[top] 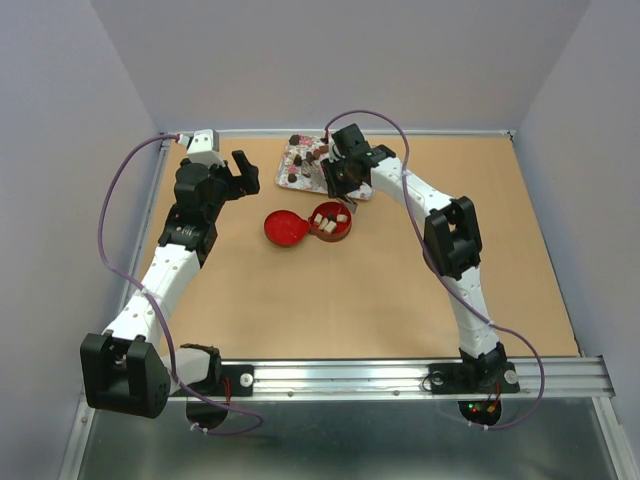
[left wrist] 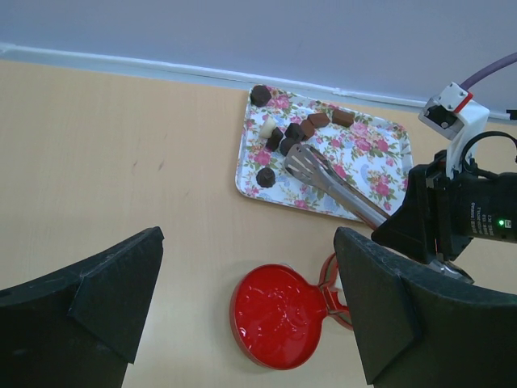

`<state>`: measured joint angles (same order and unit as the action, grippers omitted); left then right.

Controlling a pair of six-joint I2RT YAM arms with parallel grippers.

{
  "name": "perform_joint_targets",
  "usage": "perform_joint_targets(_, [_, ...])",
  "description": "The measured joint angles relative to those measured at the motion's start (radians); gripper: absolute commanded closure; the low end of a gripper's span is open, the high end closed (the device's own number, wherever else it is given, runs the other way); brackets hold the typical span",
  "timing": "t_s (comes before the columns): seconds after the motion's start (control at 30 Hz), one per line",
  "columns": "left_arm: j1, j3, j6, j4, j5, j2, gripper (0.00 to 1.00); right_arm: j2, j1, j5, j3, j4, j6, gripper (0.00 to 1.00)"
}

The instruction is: Pack the chocolate

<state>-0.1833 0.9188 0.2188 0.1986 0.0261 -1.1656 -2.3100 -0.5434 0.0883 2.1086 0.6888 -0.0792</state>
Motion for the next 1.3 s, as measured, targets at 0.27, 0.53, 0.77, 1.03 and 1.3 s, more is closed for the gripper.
perform_joint_targets(0.27, [0.000,0.000,0.000,0.000,0.000,0.000,0.01,0.008,-0.002,-0.034,-0.003,0.010,0.010,0.70])
perform_joint_targets(0.53, [0.000,0.000,0.000,0.000,0.000,0.000,0.01,0.149,-0.002,-0.050,-0.074,0.021,0.017,0.70])
perform_joint_targets(0.77, [0.000,0.000,0.000,0.000,0.000,0.002,0.01,0.303,-0.002,-0.047,-0.192,0.005,0.020,0.70])
perform_joint_targets(1.03, [0.000,0.000,0.000,0.002,0.001,0.004,0.01,0.521,-0.002,-0.043,-0.480,0.002,0.018,0.70])
perform_joint_targets(1.3, [0.000,0.000,0.000,0.002,0.006,0.004,0.01,0.670,-0.002,-0.029,-0.646,0.004,-0.004,0.70])
